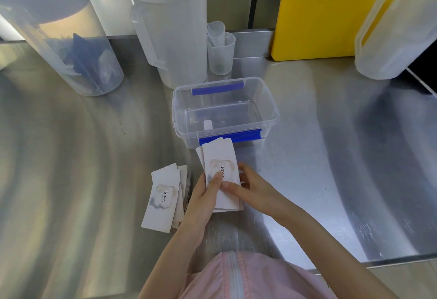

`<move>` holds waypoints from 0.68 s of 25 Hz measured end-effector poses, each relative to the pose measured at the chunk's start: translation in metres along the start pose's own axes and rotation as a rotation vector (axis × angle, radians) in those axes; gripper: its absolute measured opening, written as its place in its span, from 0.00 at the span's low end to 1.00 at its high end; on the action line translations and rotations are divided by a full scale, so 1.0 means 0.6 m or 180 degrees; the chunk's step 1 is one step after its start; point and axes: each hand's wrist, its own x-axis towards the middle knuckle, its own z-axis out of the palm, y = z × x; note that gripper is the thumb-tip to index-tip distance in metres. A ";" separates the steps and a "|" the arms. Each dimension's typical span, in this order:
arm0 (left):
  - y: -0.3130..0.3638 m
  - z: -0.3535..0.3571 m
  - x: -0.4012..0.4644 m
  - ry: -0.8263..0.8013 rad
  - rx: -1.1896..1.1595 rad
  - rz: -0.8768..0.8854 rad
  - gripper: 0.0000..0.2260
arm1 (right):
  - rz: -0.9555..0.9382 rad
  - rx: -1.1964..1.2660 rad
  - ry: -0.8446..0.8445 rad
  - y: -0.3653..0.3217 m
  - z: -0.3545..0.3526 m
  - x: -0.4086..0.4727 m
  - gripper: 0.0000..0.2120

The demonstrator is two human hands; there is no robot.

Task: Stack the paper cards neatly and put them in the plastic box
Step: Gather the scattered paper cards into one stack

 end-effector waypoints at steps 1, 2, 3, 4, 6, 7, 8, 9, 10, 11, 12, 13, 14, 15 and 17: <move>-0.003 0.001 0.000 -0.0079 0.0129 0.0019 0.07 | -0.0072 0.0018 0.0006 0.002 -0.001 0.000 0.18; -0.004 0.001 0.001 -0.0155 0.0255 0.0039 0.09 | -0.0143 0.0001 0.0006 0.002 -0.004 0.000 0.17; -0.004 -0.001 0.002 -0.0191 0.0344 0.0088 0.11 | -0.0199 -0.0070 0.0004 0.001 -0.009 -0.002 0.17; -0.003 -0.005 0.004 -0.0181 0.0377 0.0171 0.13 | -0.0254 -0.0219 -0.0014 -0.003 -0.015 -0.006 0.17; 0.003 -0.017 0.014 -0.0074 0.0300 0.0437 0.10 | -0.0420 -0.0792 -0.0140 -0.012 -0.032 -0.013 0.19; 0.006 -0.025 0.020 -0.0036 0.0357 0.0598 0.08 | -0.0555 -0.1193 -0.0212 -0.017 -0.042 -0.014 0.20; 0.011 -0.030 0.025 -0.0051 0.0576 0.0760 0.09 | -0.0715 -0.1626 -0.0259 -0.020 -0.053 -0.014 0.22; 0.013 -0.034 0.029 -0.0109 0.0937 0.0897 0.11 | -0.0851 -0.2054 -0.0282 -0.023 -0.062 -0.012 0.22; 0.014 -0.034 0.031 -0.0159 0.1378 0.0997 0.12 | -0.0933 -0.2453 -0.0287 -0.025 -0.069 -0.008 0.23; 0.012 -0.033 0.032 -0.0190 0.1758 0.1097 0.13 | -0.0972 -0.2810 -0.0278 -0.029 -0.073 -0.004 0.24; 0.007 -0.031 0.033 -0.0207 0.2003 0.1186 0.12 | -0.1000 -0.3106 -0.0241 -0.030 -0.074 0.001 0.24; 0.001 -0.028 0.035 -0.0195 0.2139 0.1262 0.12 | -0.1037 -0.3329 -0.0165 -0.028 -0.074 0.004 0.24; -0.005 -0.024 0.038 -0.0150 0.2215 0.1305 0.12 | -0.1085 -0.3474 -0.0052 -0.022 -0.071 0.007 0.24; -0.012 -0.021 0.040 -0.0092 0.2254 0.1323 0.13 | -0.1102 -0.3566 0.0064 -0.012 -0.065 0.008 0.24; -0.029 -0.014 0.044 -0.0032 0.2339 0.1314 0.13 | -0.1023 -0.3742 0.0240 0.015 -0.042 0.009 0.25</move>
